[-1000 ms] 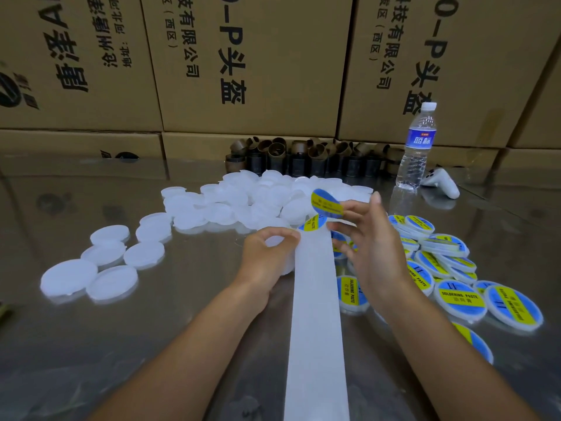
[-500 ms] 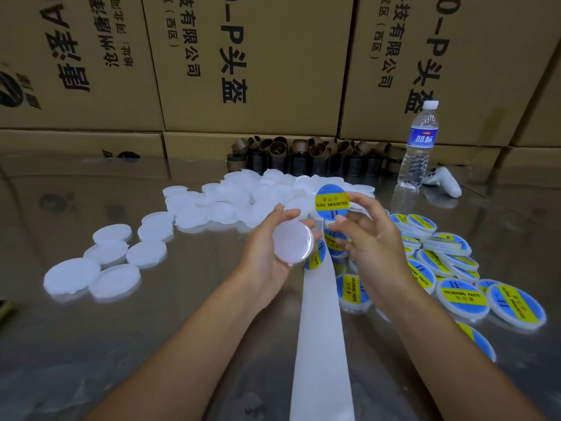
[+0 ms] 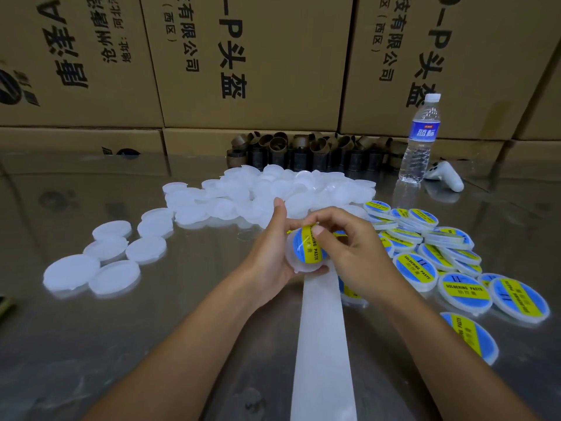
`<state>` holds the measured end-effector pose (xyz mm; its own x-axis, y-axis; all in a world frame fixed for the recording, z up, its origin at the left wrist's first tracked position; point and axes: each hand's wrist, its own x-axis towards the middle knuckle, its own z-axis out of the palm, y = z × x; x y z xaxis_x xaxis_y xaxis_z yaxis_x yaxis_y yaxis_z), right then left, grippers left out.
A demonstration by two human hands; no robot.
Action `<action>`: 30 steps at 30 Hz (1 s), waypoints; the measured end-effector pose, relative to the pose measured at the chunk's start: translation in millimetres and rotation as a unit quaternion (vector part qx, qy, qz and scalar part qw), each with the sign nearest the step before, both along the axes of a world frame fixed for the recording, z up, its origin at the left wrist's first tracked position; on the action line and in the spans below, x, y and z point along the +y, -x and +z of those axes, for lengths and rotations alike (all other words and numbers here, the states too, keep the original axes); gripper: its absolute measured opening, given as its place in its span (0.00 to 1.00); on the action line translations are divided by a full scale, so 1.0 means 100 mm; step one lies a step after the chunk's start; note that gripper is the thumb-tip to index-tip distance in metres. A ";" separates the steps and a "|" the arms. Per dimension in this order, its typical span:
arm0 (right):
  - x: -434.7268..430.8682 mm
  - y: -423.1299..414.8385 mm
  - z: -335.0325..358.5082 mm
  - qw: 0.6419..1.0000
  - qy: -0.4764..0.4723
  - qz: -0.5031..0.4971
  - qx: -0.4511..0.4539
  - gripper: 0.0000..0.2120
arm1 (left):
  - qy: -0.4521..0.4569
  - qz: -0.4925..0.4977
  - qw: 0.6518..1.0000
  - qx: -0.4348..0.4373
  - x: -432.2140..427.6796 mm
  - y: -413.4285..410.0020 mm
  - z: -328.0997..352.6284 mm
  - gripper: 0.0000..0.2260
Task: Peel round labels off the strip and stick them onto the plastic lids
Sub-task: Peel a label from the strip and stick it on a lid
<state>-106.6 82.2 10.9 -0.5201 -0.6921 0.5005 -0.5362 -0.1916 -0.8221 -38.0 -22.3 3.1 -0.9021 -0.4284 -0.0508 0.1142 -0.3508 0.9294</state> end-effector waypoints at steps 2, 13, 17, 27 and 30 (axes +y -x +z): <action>0.00 0.00 -0.02 0.999 -0.021 -0.015 0.044 0.16 | 0.008 -0.006 1.000 0.008 -0.01 -0.01 0.00 0.30; 0.00 0.00 -0.06 0.987 -0.075 -0.037 0.139 0.14 | 0.024 -0.002 1.000 0.016 0.01 -0.01 0.01 0.27; 0.00 0.01 -0.08 0.984 -0.081 -0.041 0.152 0.12 | 0.030 -0.004 1.000 0.009 0.02 -0.01 0.03 0.28; 0.01 0.02 -0.09 0.980 -0.087 -0.041 0.173 0.14 | 0.024 -0.011 1.000 0.013 0.02 -0.02 0.02 0.28; 0.01 0.02 -0.10 0.979 -0.090 -0.043 0.177 0.14 | 0.012 -0.008 1.000 0.017 0.04 -0.02 0.03 0.28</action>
<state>-109.0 83.3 0.9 -0.3962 -0.7466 0.5344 -0.8018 -0.0023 -0.5976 -36.5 -18.6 6.5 -0.9103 -0.4138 -0.0097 0.1406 -0.3313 0.9330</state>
